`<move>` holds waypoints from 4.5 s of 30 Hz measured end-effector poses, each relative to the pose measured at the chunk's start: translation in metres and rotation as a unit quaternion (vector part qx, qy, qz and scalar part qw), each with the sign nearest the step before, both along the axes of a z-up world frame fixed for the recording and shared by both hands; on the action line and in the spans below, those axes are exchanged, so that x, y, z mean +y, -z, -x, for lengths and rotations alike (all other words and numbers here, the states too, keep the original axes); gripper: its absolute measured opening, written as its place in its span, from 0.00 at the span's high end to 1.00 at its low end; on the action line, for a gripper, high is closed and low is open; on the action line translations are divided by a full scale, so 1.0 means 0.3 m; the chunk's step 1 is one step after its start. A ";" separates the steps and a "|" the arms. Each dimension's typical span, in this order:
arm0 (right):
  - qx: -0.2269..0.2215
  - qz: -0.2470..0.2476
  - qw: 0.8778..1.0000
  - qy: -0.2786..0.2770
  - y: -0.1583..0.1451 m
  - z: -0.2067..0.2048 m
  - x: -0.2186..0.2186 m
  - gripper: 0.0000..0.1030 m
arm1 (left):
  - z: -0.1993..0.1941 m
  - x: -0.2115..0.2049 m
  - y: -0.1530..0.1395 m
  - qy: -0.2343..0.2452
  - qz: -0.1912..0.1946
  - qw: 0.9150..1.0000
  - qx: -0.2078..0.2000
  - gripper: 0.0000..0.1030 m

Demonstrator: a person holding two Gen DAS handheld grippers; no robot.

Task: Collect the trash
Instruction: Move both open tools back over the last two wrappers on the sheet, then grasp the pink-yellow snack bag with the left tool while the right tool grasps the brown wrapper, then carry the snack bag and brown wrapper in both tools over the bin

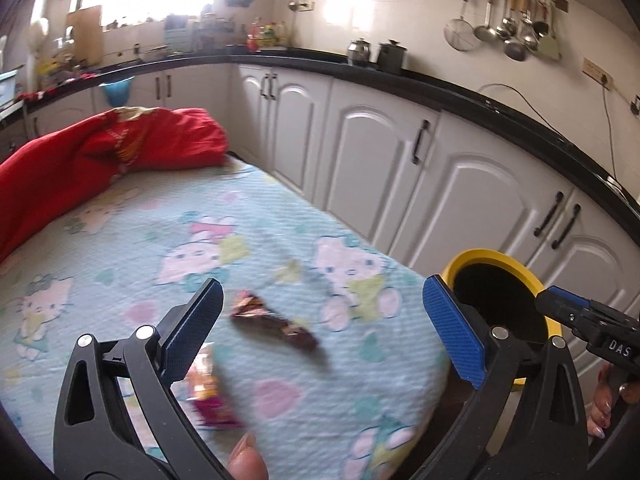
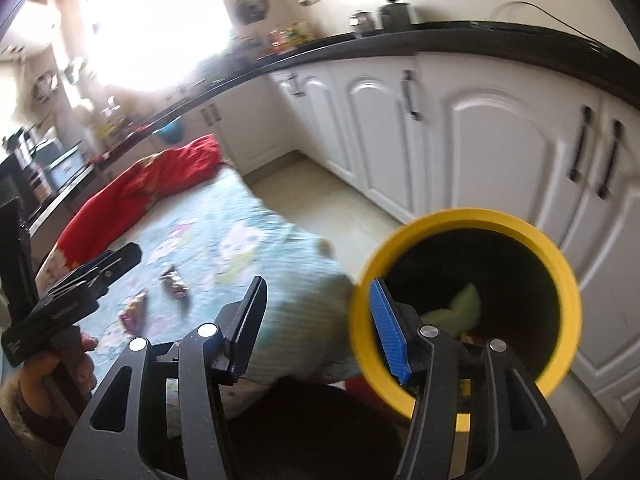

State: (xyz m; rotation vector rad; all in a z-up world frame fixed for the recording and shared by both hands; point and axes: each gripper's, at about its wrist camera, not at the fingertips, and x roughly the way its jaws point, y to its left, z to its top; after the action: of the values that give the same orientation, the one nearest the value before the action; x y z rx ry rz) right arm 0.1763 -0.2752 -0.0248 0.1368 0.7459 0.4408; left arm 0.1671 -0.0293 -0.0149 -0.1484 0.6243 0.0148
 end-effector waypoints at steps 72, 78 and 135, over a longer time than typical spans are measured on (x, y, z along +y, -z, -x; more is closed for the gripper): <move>0.038 0.009 0.997 -0.067 0.067 -0.098 0.097 0.83 | -0.060 -0.035 0.088 0.091 0.075 0.990 0.078 0.87; 0.028 0.006 0.999 -0.022 0.050 -0.088 -0.031 0.83 | -0.089 -0.135 0.055 0.118 0.070 0.988 0.065 0.87; 0.086 0.053 0.987 0.126 0.283 -0.018 -0.421 0.82 | -0.291 -0.719 0.172 0.252 0.031 0.961 0.106 0.86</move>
State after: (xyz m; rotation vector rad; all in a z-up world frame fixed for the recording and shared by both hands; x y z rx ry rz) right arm 0.1818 -0.4015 -0.1097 0.1694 0.9063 0.1490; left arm 0.2544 -0.2451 -0.0665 -0.0449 0.8626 -0.4886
